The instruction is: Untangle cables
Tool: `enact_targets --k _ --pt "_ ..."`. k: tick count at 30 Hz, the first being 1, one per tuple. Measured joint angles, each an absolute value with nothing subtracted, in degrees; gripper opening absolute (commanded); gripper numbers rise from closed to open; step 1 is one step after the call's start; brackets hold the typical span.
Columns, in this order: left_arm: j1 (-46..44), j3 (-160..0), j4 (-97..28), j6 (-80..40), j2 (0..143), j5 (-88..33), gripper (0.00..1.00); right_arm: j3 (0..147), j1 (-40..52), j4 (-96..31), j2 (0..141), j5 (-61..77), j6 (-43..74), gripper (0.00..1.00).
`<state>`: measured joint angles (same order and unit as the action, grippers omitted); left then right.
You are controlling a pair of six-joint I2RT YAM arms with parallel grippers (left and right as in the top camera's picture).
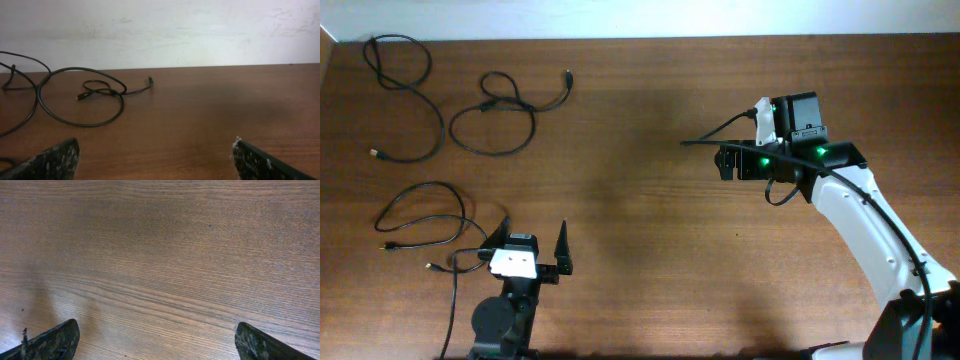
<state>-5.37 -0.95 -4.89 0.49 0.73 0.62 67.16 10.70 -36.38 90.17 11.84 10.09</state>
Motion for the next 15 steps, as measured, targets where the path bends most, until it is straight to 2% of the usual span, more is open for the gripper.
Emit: enact_targets --k 9,12,15 --pt "-5.4 -1.0 -4.9 0.5 0.7 0.6 0.99 67.2 10.7 -37.7 90.0 9.0 10.1 0.99" --pt "-5.4 -1.0 -4.9 0.5 0.7 0.6 0.99 67.1 10.7 -37.9 87.1 4.5 10.1 0.99" --pt "-5.4 -1.0 -4.9 0.5 0.7 0.6 0.99 65.3 10.7 -35.6 78.3 -2.9 9.9 0.99"
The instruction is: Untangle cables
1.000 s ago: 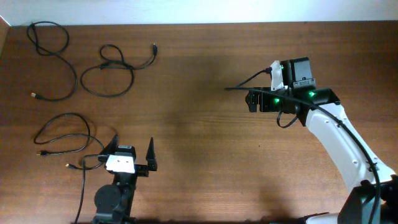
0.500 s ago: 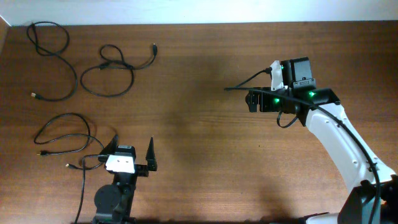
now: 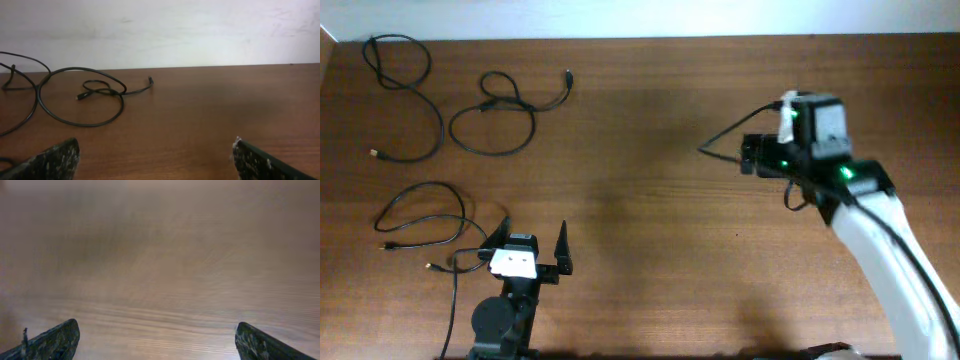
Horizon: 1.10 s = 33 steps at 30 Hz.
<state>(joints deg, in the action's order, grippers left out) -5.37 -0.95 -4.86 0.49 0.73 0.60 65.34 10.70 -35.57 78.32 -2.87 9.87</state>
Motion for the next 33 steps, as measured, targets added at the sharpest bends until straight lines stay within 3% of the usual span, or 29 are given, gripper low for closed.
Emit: enact_targets --k 10,19,33 --pt "-5.4 -1.0 -4.9 0.6 0.7 0.6 0.99 39.9 2.7 -18.3 47.5 -7.9 8.8 0.99" --pt "-5.4 -1.0 -4.9 0.7 0.6 0.4 0.99 22.3 2.4 -11.1 18.6 -6.6 7.7 0.98" --pt "-5.4 -1.0 -4.9 0.7 0.6 0.4 0.99 12.7 2.4 -8.2 1.0 -6.1 4.1 0.99"
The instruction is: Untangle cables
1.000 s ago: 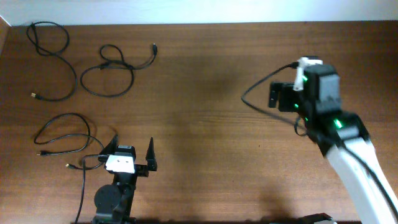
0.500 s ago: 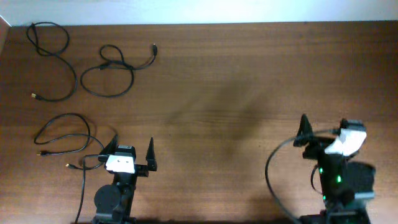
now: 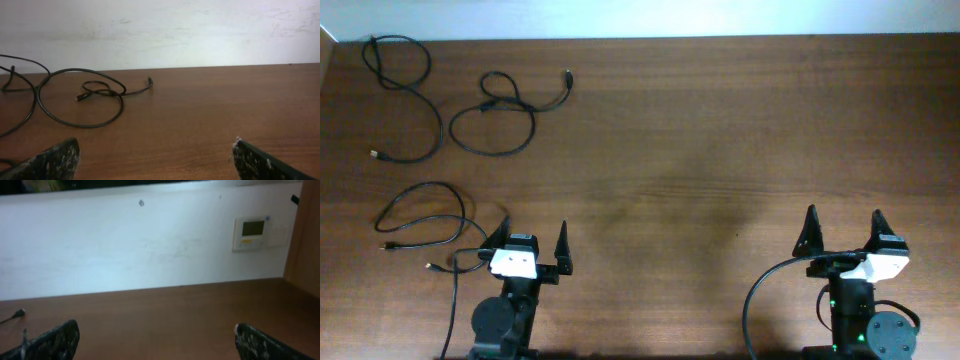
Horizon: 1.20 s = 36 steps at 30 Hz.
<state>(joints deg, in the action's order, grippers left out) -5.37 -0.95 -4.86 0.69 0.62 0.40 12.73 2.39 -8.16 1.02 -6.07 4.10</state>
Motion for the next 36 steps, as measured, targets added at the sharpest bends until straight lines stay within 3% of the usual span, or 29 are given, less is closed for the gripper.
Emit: enact_targets --k 12,36 --pt "-5.4 -1.0 -4.9 0.7 0.6 0.4 0.99 1.0 2.4 -1.7 0.8 -3.7 3.9 0.99" --pt "-5.4 -1.0 -4.9 0.7 0.6 0.4 0.99 0.7 2.4 -4.3 0.8 -1.4 -0.7 0.99"
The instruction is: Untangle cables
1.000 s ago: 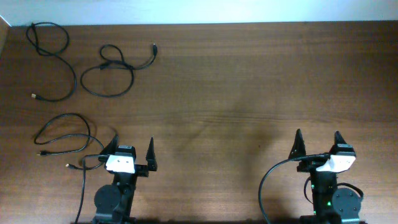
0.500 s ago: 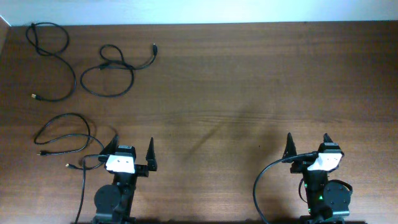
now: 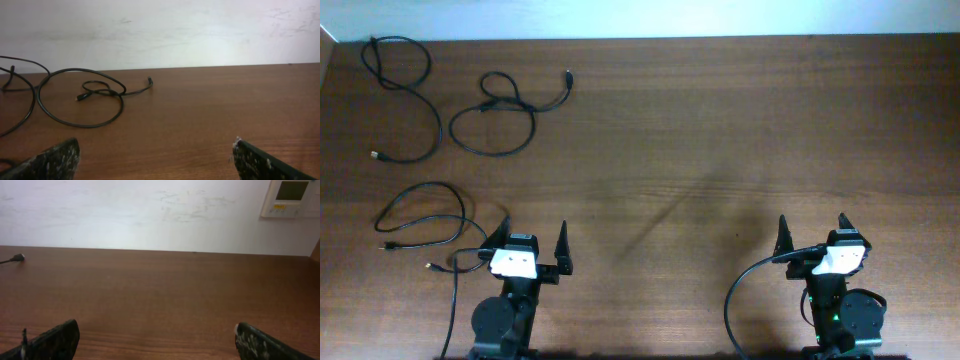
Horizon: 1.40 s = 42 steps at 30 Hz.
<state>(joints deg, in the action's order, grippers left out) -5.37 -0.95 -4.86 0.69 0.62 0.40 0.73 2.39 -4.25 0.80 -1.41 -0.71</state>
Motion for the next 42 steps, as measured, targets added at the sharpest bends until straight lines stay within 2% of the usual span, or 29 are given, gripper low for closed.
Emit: enact_targets --k 42 --pt "-5.4 -1.0 -4.9 0.7 0.6 0.4 0.99 0.7 2.4 -4.3 0.8 -1.4 0.5 0.99"
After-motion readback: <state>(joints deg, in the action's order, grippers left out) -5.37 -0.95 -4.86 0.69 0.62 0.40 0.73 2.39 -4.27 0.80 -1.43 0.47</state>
